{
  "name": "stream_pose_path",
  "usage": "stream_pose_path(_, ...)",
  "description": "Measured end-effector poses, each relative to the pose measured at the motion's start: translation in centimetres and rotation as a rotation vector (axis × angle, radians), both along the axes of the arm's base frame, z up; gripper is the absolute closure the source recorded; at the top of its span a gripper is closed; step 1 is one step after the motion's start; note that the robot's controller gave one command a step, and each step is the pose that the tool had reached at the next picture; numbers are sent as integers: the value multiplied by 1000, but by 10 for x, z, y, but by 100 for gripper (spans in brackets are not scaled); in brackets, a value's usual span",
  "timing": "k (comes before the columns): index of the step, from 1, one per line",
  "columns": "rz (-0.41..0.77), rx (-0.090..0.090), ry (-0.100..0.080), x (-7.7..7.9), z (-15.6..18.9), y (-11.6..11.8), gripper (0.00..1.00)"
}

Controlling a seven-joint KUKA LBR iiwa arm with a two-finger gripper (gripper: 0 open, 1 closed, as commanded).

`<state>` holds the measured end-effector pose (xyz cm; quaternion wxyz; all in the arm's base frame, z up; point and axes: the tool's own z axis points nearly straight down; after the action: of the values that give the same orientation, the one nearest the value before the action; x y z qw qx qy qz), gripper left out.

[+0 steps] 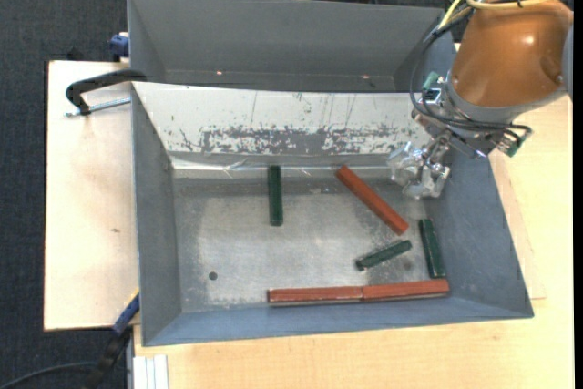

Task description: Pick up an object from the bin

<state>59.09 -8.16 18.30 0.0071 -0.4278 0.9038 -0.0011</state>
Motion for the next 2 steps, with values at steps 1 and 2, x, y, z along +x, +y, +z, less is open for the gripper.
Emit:
stream_pose_path(1, 89, -5, 17, -32, -50, -54, 100)
stream_pose_path(2, 91, -3, 12, -30, -48, -51, 0)
